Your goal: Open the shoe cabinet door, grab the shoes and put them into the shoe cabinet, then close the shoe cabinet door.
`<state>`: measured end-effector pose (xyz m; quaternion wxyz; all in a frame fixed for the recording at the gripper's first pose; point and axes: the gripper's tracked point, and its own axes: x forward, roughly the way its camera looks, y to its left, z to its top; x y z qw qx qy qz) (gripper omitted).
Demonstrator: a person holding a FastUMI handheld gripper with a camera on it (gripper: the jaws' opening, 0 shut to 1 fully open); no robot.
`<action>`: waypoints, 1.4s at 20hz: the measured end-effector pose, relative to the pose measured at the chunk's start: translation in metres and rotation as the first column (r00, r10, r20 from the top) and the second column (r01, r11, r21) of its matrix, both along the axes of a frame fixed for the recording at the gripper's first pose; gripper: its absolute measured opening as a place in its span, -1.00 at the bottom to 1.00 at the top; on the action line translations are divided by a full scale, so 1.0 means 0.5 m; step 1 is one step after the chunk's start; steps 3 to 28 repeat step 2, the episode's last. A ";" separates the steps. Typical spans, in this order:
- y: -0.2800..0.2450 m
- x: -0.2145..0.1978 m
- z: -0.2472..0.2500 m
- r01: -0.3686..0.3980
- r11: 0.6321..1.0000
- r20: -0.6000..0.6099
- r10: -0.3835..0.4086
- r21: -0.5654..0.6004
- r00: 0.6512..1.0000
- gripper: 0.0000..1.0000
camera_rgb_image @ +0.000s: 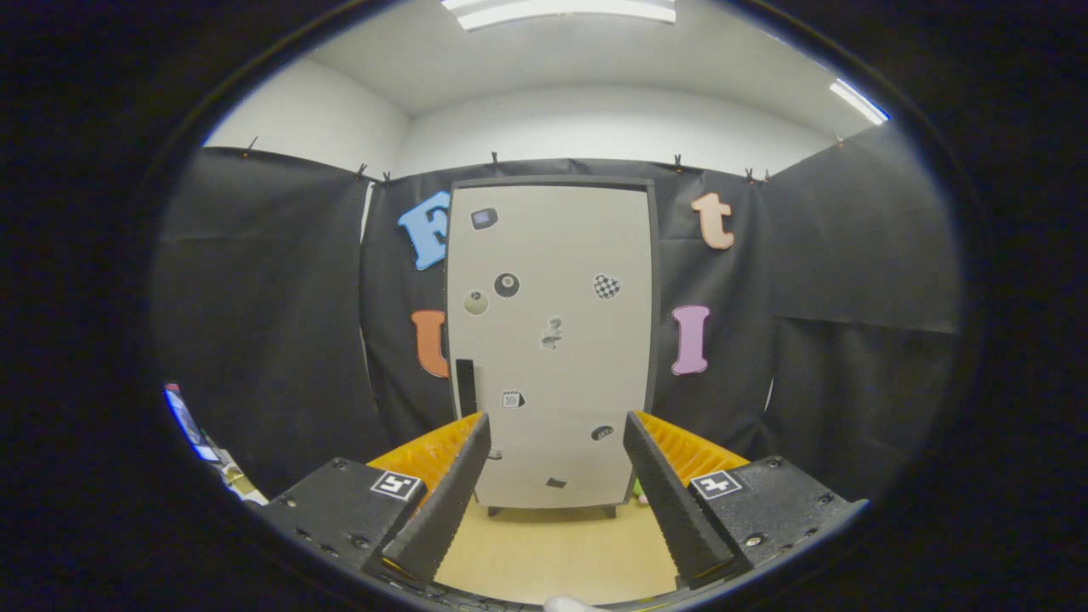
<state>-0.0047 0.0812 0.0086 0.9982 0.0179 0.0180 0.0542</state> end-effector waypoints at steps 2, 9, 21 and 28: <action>0.001 -0.001 0.004 -0.001 1.000 -0.003 0.001 0.007 1.000 1.00; 0.001 -0.001 0.004 -0.001 1.000 -0.003 0.001 0.007 1.000 1.00; 0.001 -0.001 0.004 -0.001 1.000 -0.003 0.001 0.007 1.000 1.00; 0.001 -0.001 0.004 -0.001 1.000 -0.003 0.001 0.007 1.000 1.00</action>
